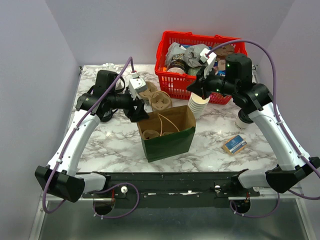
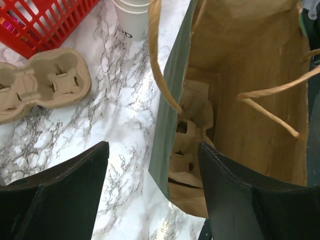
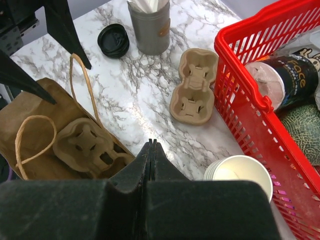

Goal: Pack the takeout coffee

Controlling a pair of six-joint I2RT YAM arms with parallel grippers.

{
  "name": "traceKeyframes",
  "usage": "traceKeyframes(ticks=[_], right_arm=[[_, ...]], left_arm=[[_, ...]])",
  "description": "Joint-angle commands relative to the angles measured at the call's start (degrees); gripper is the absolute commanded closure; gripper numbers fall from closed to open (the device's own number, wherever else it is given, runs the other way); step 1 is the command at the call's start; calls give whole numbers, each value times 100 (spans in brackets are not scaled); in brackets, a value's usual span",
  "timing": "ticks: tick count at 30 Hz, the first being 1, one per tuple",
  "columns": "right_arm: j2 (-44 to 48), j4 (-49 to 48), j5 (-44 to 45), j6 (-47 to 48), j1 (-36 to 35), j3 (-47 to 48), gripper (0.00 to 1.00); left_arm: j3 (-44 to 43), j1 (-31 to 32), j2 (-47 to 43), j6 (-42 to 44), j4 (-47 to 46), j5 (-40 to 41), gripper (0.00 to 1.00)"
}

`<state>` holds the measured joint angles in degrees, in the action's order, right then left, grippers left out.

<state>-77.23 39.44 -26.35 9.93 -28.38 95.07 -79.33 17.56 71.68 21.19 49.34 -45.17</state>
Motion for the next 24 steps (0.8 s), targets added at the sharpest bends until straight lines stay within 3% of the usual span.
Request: traceKeyframes(ticks=[1, 4, 5, 8, 10, 11, 18, 24], right_arm=[[164, -130, -116, 35, 26, -216, 95], [235, -130, -90, 70, 26, -330, 95], [252, -121, -55, 79, 34, -348, 95], [331, -103, 24, 149, 52, -453, 95], [375, -86, 77, 193, 96, -541, 84], [436, -68, 156, 193, 113, -638, 82], [683, -130, 446, 167, 289, -1112, 79], [683, -209, 446, 176, 333, -1341, 79]], left_arm=[[75, 116, 214, 263, -206, 0, 28], [67, 177, 337, 324, -206, -62, 53], [32, 186, 373, 342, -153, -123, 74], [-118, 204, 408, 552, 119, -308, 85], [-214, 212, 304, 701, 416, -335, 92], [-258, 204, 259, 946, 523, -283, 100], [-153, 414, -672, 1475, 726, 252, 100], [171, 1337, -1041, 2186, 989, 1237, 100]])
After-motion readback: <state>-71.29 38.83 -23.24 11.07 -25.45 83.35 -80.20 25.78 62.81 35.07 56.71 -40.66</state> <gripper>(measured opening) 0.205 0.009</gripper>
